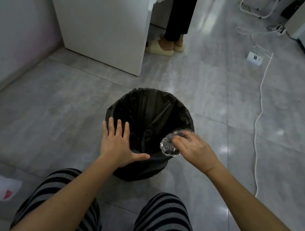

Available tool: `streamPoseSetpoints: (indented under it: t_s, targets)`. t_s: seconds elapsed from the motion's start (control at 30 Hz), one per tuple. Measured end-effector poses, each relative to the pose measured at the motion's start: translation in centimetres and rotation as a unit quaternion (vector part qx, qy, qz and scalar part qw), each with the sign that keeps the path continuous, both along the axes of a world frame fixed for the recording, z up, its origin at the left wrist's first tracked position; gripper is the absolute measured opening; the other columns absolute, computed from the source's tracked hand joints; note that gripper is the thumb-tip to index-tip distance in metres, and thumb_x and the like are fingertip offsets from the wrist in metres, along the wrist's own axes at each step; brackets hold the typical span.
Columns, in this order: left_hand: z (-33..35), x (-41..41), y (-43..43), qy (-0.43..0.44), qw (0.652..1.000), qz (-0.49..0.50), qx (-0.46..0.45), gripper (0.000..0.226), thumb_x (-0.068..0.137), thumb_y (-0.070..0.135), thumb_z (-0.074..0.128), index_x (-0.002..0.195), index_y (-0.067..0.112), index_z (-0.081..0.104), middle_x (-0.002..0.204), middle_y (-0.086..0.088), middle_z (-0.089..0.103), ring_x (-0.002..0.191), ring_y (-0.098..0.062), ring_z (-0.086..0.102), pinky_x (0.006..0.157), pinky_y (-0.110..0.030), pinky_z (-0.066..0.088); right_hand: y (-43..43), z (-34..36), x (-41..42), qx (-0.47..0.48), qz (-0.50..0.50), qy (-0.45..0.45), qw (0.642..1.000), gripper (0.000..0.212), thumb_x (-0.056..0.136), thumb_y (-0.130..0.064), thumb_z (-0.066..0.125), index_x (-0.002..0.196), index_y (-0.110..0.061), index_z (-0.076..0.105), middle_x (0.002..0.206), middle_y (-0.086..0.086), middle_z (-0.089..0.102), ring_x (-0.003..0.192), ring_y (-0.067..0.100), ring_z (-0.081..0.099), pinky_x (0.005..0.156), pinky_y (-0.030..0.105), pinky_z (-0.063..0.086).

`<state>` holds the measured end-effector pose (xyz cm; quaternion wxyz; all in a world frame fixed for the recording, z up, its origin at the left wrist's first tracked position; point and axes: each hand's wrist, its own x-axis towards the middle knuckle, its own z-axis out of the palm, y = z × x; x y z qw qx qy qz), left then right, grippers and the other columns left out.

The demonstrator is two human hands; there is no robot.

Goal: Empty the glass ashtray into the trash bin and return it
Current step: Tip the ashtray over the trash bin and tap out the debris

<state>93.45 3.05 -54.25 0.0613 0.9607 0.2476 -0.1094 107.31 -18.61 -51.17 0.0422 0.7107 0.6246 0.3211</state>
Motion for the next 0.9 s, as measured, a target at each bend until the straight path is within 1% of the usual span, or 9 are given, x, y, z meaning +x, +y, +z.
streamPoseSetpoints:
  t_s: [0.07,0.17,0.33,0.43,0.53,0.67,0.73,0.8,0.9]
  targets:
    - [0.0,0.3,0.0,0.005,1.000,0.002,0.007,0.146,0.036,0.101,-0.004,0.150,0.010,-0.005,0.160,-0.018,0.000,0.145,-0.041,-0.016,0.113,-0.056,-0.017,0.3,-0.3,0.0,0.020,-0.001,0.001,1.000,0.025,0.093,-0.002,0.052,0.092,-0.015,0.073,0.092,-0.002,0.075,0.088,0.025,0.071,0.061,0.032,0.060]
    - [0.4,0.8,-0.1,0.022,1.000,0.010,0.012,0.146,0.036,0.102,-0.003,0.150,0.011,-0.004,0.160,-0.018,0.000,0.145,-0.041,-0.015,0.112,-0.056,-0.018,1.3,0.1,-0.3,0.082,-0.027,0.020,0.996,0.031,0.100,-0.005,0.044,0.092,-0.016,0.072,0.096,-0.005,0.075,0.090,0.024,0.071,0.063,0.030,0.060]
    - [0.9,1.2,-0.2,0.040,0.999,0.020,0.016,0.150,0.033,0.102,-0.004,0.150,0.007,-0.002,0.160,-0.018,0.000,0.145,-0.039,-0.014,0.112,-0.056,-0.019,0.7,-0.6,-0.8,0.056,-0.011,0.006,0.998,0.038,0.101,-0.006,0.040,0.087,-0.016,0.074,0.090,-0.003,0.076,0.086,0.025,0.073,0.060,0.031,0.060]
    - [1.1,1.5,-0.3,0.050,0.998,0.025,0.020,0.152,0.033,0.101,-0.005,0.149,0.005,-0.001,0.160,-0.019,0.001,0.146,-0.038,-0.013,0.112,-0.056,-0.020,1.1,0.0,-0.5,0.073,-0.030,0.020,0.997,0.035,0.101,-0.007,0.042,0.090,-0.015,0.074,0.092,-0.004,0.075,0.088,0.025,0.072,0.062,0.032,0.061]
    - [1.2,1.8,-0.3,0.058,0.997,0.028,0.029,0.152,0.032,0.101,-0.006,0.149,0.004,0.000,0.160,-0.020,0.002,0.146,-0.039,-0.012,0.112,-0.055,-0.019,1.4,0.3,-0.4,0.097,-0.044,0.029,0.994,0.030,0.098,-0.002,0.046,0.092,-0.014,0.073,0.097,-0.004,0.075,0.091,0.026,0.071,0.065,0.031,0.061]
    - [1.1,1.9,-0.4,0.057,0.998,0.019,0.036,0.153,0.031,0.101,-0.006,0.150,0.004,0.001,0.160,-0.019,0.003,0.146,-0.037,-0.012,0.113,-0.054,-0.018,0.6,-0.8,-0.9,0.057,-0.032,0.015,0.998,0.027,0.097,-0.006,0.049,0.089,-0.014,0.073,0.093,-0.002,0.076,0.088,0.026,0.072,0.061,0.033,0.060]
    - [1.1,1.9,-0.3,0.056,0.998,0.020,0.033,0.152,0.032,0.101,-0.006,0.150,0.004,0.001,0.160,-0.018,0.002,0.146,-0.036,-0.012,0.114,-0.053,-0.018,0.9,-0.9,-0.7,0.063,-0.039,0.013,0.997,0.029,0.098,-0.006,0.047,0.089,-0.014,0.073,0.092,-0.002,0.076,0.087,0.026,0.072,0.060,0.034,0.060]
    - [1.2,2.0,-0.2,0.057,0.998,0.028,0.029,0.151,0.034,0.101,-0.005,0.150,0.004,0.000,0.160,-0.019,0.002,0.146,-0.037,-0.011,0.114,-0.053,-0.017,1.4,-0.5,-0.6,0.080,-0.057,0.021,0.995,0.031,0.098,-0.003,0.045,0.091,-0.014,0.073,0.095,-0.003,0.076,0.090,0.027,0.072,0.064,0.034,0.061]
    - [1.3,2.3,-0.2,0.054,0.997,0.038,0.028,0.148,0.037,0.101,-0.003,0.150,0.005,0.000,0.160,-0.020,0.002,0.146,-0.038,-0.011,0.114,-0.053,-0.017,1.2,-0.5,-0.9,0.087,-0.066,0.030,0.994,0.026,0.095,-0.002,0.049,0.093,-0.012,0.073,0.100,0.000,0.075,0.093,0.029,0.071,0.068,0.035,0.062]
